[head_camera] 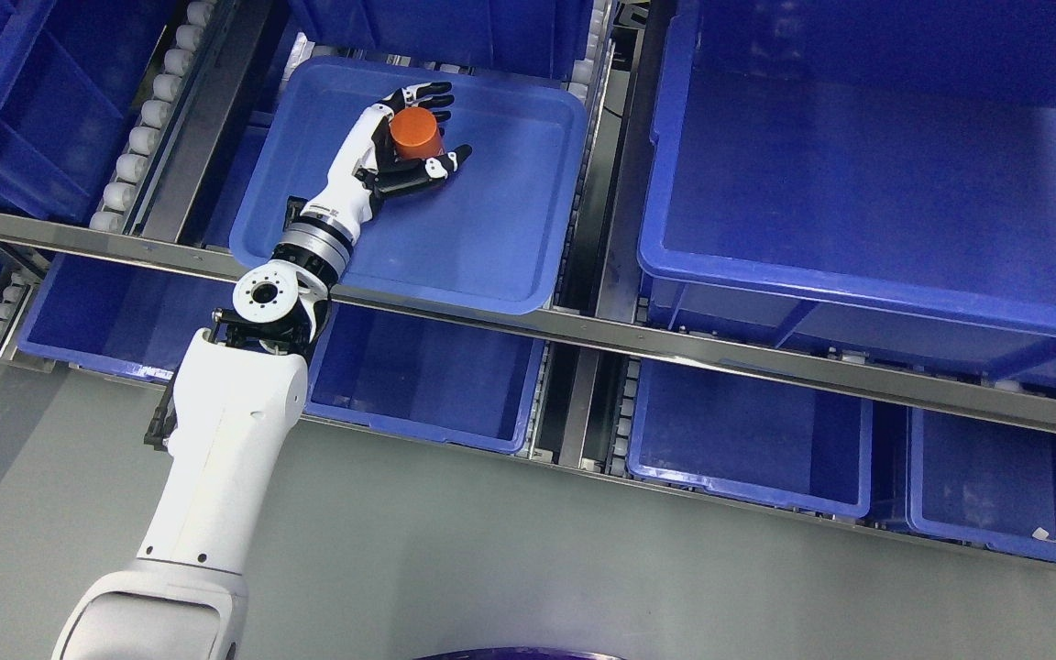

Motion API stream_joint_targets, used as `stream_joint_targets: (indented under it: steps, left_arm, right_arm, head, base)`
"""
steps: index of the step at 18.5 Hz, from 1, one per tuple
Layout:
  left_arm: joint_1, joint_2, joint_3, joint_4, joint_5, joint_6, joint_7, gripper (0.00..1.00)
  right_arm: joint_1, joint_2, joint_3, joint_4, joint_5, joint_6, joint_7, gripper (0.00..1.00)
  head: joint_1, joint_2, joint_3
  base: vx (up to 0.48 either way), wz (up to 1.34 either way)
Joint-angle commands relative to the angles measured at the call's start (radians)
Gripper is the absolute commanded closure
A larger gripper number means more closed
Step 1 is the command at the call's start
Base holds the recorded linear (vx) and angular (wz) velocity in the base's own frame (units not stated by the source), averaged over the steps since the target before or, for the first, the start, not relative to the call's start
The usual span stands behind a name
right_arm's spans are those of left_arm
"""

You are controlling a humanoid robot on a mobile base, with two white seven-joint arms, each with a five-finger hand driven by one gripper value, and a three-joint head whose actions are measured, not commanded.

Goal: Grab orange capacitor from left shelf to right desk
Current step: 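Close the left hand fingers around the orange capacitor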

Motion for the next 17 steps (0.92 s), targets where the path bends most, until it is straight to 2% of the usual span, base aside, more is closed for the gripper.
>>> stream_joint_targets:
  steps: [1,4,6,9,12,15,17]
  left_arm:
    - [0.010,0.007,0.042,0.010,0.001,-0.014,-0.008,0.60]
    - [0.012,-0.004,0.072,0.013,0.003,-0.045,-0.016,0.81]
    - [0.012,-0.012,0.080,0.021,0.004,-0.088,-0.016,0.99]
    - [0.012,-0.036,0.086,0.027,0.009,-0.109,-0.018,1.00]
    - [-0.013,-0.036,0.077,-0.002,0.054,-0.180,-0.033,1.00]
    - [-0.044,-0.036,0.042,-0.109,0.163,-0.195,-0.033,1.00]
    - [-0.044,-0.036,0.033,-0.191,0.200,-0.244,-0.030,0.99]
  right_arm:
    - [0.034,-0.018,-0.012,-0.023,0.000,0.000,0.000,0.00]
    - [0.034,-0.018,-0.011,-0.023,0.000,0.000,0.000,0.00]
    - [0.034,-0.018,-0.012,-0.023,0.000,0.000,0.000,0.00]
    - [0.034,-0.018,-0.011,-0.023,0.000,0.000,0.000,0.00]
    - [0.034,-0.018,-0.012,-0.023,0.000,0.000,0.000,0.00]
    - [0.034,-0.018,-0.011,-0.023,0.000,0.000,0.000,0.00]
    - [0.034,-0.018,-0.012,-0.023,0.000,0.000,0.000,0.00]
  head:
    - [0.0000,0.000,0.000]
    - [0.0000,0.000,0.000]
    - [0.0000,0.000,0.000]
    - [0.0000,0.000,0.000]
    - [0.0000,0.000,0.000]
    - [0.0000,0.000,0.000]
    - [0.0000,0.000,0.000]
  base:
    - [0.000,0.00]
    - [0.000,0.00]
    - [0.000,0.00]
    - [0.000,0.00]
    - [0.000,0.00]
    - [0.000,0.00]
    - [0.000,0.00]
